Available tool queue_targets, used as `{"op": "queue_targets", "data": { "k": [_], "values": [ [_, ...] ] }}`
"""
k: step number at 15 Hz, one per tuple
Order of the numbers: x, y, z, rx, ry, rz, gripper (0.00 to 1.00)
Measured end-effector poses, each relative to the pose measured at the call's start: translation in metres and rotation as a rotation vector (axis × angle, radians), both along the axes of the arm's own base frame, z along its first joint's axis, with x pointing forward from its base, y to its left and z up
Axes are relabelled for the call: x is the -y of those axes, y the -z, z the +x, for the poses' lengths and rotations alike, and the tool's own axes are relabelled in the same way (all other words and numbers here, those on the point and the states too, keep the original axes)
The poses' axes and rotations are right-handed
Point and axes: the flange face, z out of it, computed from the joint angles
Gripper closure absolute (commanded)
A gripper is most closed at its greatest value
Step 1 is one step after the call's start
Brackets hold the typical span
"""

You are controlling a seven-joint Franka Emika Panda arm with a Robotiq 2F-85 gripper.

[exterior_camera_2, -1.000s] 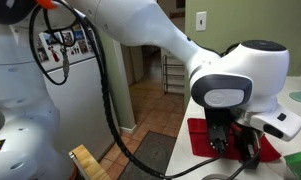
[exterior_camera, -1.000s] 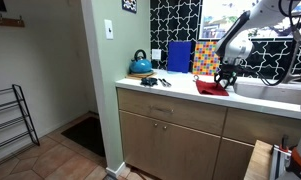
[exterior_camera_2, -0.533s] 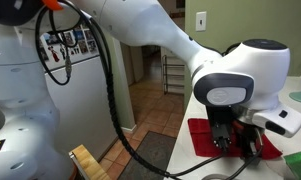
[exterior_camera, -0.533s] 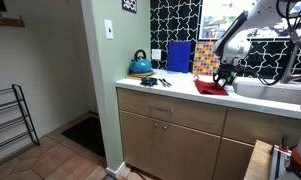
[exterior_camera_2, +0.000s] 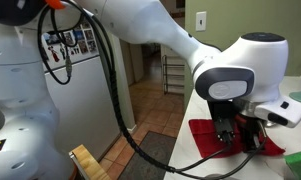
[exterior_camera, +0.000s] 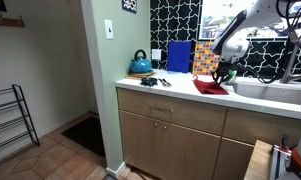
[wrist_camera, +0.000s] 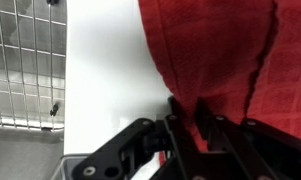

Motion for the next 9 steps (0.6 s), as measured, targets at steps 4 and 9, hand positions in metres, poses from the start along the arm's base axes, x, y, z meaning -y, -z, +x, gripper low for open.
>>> {"op": "queue_targets", "data": {
  "k": [4,9],
  "values": [
    [-0.002,-0.014,0.012,0.013,-0.027,-0.030,0.99],
    [-0.013,-0.030,0.033,-0.014,-0.120,-0.103,0.99]
  ]
}}
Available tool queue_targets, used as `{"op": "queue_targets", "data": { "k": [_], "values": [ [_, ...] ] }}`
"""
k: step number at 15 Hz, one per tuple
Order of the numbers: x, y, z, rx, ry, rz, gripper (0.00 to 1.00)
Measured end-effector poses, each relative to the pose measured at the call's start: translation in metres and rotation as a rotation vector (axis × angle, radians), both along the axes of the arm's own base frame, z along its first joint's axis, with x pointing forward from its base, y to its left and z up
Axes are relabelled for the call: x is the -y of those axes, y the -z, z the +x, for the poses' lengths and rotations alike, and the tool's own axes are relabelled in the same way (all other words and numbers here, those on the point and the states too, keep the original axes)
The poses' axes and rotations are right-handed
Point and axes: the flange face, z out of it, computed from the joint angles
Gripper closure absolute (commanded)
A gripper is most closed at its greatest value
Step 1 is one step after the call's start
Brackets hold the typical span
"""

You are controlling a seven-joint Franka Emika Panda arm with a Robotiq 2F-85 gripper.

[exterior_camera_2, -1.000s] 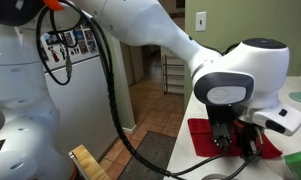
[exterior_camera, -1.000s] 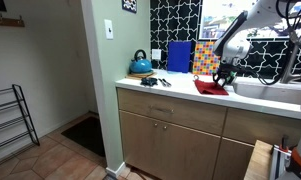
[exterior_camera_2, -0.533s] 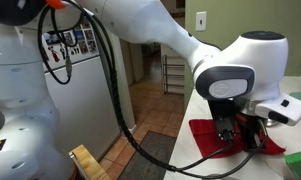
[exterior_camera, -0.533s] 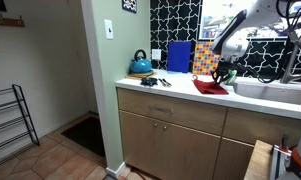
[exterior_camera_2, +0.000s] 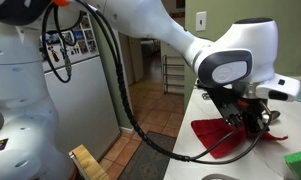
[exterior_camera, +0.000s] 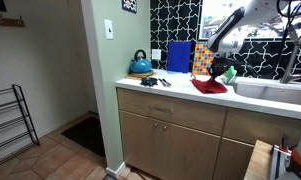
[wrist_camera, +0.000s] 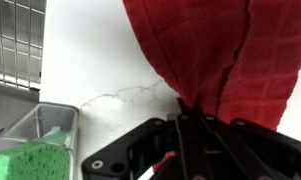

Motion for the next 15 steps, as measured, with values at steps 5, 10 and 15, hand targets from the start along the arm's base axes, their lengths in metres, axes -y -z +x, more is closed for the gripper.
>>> {"op": "queue_targets", "data": {
  "k": [5,10,15],
  "values": [
    [-0.022,-0.013,0.026,-0.043,-0.121,-0.086,0.99],
    [-0.047,-0.020,0.051,-0.044,-0.217,-0.152,0.99],
    [-0.074,-0.022,0.072,-0.025,-0.285,-0.179,0.99]
  ]
}}
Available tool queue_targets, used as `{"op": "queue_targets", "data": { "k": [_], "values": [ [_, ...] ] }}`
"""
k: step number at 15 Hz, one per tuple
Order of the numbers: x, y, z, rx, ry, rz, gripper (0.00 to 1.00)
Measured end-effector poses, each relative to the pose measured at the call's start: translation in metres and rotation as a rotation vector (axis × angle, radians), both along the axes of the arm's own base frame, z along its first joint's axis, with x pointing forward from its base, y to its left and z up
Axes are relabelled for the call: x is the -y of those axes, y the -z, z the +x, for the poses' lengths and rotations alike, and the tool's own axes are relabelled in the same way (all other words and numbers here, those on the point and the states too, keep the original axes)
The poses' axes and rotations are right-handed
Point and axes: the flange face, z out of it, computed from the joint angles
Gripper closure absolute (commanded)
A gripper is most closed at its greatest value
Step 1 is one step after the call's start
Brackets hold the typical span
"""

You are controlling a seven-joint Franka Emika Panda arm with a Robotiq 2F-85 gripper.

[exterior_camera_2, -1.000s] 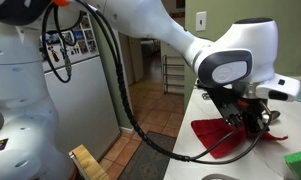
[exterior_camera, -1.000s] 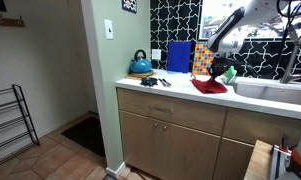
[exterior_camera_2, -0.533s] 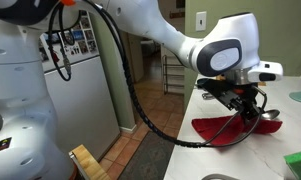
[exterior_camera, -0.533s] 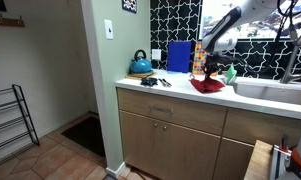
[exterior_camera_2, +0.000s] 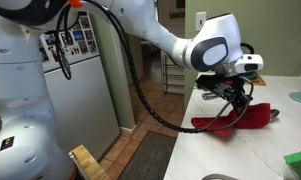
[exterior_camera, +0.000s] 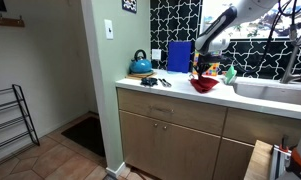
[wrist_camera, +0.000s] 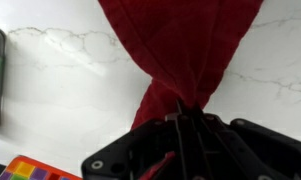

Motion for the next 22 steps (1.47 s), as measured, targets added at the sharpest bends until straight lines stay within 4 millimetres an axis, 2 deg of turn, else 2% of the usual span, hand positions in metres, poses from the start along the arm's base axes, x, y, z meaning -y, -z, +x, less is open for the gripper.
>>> {"op": "queue_targets", "data": {
  "k": [8,12,17,18,19,20,22],
  "values": [
    [-0.032,0.005,0.019,-0.006,-0.079,0.001,0.99],
    [-0.042,0.018,0.026,-0.030,-0.109,0.008,0.99],
    [-0.044,0.039,0.028,-0.064,-0.112,0.019,0.99],
    [-0.044,0.042,0.028,-0.070,-0.112,0.021,0.94],
    [-0.044,0.045,0.029,-0.075,-0.112,0.022,0.78],
    [-0.044,0.047,0.029,-0.078,-0.112,0.024,0.69],
    [-0.044,0.051,0.029,-0.085,-0.112,0.026,0.59]
  ]
}}
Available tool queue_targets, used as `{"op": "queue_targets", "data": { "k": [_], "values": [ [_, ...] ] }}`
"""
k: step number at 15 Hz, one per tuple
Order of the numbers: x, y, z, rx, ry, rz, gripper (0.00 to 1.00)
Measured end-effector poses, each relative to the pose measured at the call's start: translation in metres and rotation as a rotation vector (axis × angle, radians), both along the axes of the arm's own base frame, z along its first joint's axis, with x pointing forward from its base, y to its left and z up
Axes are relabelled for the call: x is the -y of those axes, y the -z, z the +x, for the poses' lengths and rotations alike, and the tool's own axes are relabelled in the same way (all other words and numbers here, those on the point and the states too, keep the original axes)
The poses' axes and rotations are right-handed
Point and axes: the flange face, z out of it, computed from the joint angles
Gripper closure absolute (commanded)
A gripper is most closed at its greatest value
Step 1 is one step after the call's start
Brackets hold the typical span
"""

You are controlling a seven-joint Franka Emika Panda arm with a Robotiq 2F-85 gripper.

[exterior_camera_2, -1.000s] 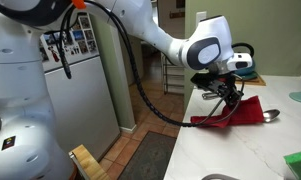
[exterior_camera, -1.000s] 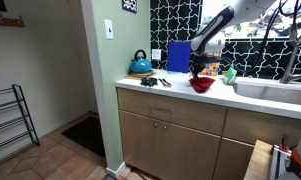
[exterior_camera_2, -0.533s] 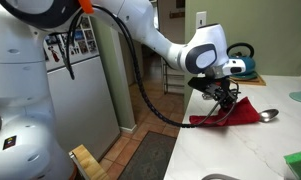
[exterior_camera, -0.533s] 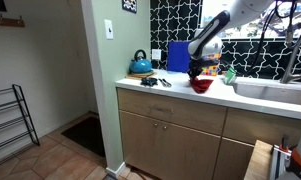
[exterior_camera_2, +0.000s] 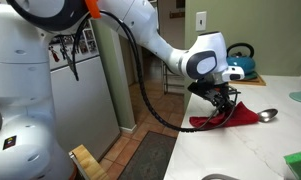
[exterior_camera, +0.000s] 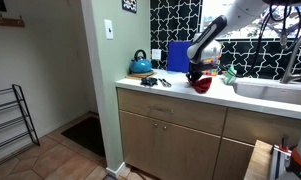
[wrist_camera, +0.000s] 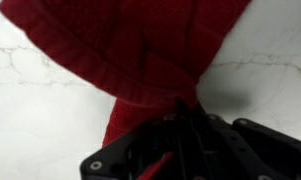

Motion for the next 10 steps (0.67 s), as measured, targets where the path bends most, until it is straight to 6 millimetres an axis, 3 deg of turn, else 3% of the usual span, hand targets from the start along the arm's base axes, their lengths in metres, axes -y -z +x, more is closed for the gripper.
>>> {"op": "queue_targets", "data": {
  "k": [7,8,10],
  "values": [
    [0.003,-0.001,-0.004,-0.015,0.014,0.009,0.06],
    [0.005,-0.004,-0.006,-0.018,0.017,0.011,0.01],
    [0.006,-0.010,-0.010,-0.024,0.024,0.018,0.00]
  ]
}}
